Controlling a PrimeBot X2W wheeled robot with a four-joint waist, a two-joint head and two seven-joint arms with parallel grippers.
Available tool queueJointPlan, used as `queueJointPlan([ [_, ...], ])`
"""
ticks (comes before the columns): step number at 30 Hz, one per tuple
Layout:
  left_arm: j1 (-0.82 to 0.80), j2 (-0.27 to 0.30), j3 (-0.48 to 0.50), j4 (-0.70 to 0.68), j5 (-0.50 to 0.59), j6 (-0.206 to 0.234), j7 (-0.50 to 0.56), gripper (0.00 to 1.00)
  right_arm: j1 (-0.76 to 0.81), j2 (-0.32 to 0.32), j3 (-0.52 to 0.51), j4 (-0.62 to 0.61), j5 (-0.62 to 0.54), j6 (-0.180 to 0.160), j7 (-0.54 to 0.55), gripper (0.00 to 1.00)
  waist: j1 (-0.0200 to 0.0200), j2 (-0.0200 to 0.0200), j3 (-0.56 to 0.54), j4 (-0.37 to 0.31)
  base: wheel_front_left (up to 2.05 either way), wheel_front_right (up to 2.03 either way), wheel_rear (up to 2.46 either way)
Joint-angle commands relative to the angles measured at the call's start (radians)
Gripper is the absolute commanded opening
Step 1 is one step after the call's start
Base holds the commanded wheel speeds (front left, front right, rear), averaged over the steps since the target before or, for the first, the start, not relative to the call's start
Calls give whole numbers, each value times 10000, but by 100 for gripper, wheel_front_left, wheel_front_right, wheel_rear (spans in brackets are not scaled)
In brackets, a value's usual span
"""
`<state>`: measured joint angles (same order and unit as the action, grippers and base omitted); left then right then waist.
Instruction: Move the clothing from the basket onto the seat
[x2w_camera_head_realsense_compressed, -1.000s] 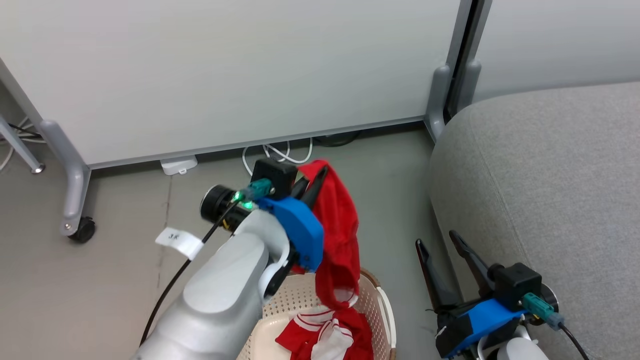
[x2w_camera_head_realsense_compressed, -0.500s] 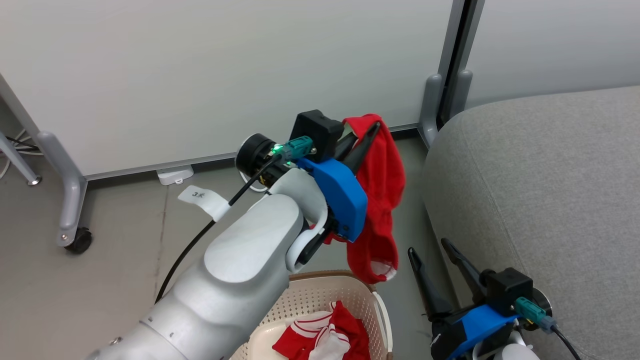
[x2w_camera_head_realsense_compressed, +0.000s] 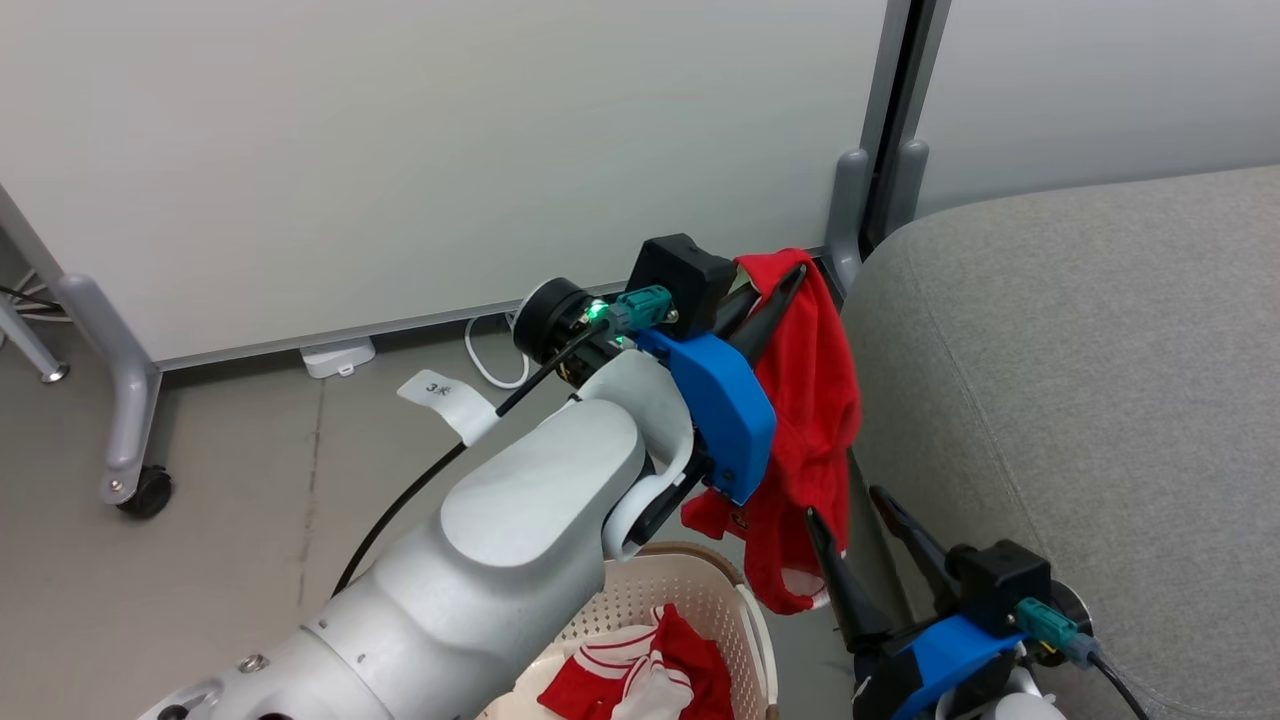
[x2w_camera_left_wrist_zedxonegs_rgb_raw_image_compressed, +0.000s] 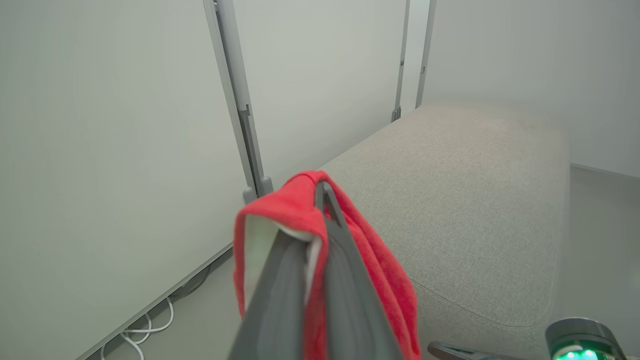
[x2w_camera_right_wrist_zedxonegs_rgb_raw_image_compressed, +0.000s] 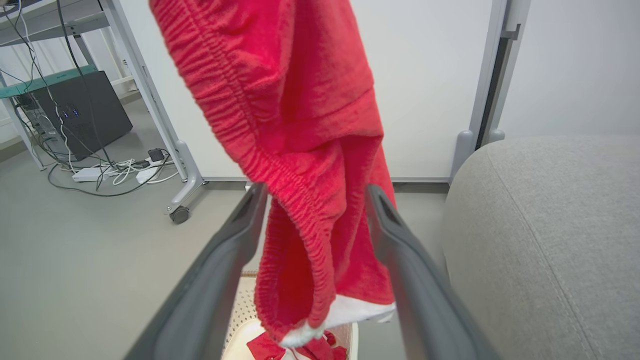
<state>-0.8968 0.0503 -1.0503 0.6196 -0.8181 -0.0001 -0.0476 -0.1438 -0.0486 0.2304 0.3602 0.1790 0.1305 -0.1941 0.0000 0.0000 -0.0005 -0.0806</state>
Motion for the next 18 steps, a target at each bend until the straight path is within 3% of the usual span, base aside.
queueJointPlan([
  [1, -181, 4, -95, 20, -100, 67, -96, 0, 24, -32, 65, 24, 97, 5, 34, 100, 0, 0, -4, -9, 0, 0, 0],
  [18, -668, 3, -1128, 190, -1203, 327, -511, 0, -1698, -32, 959, 1465, 365, 5, 211, 100, 0, 0, -35, 12, 0, 0, 0],
])
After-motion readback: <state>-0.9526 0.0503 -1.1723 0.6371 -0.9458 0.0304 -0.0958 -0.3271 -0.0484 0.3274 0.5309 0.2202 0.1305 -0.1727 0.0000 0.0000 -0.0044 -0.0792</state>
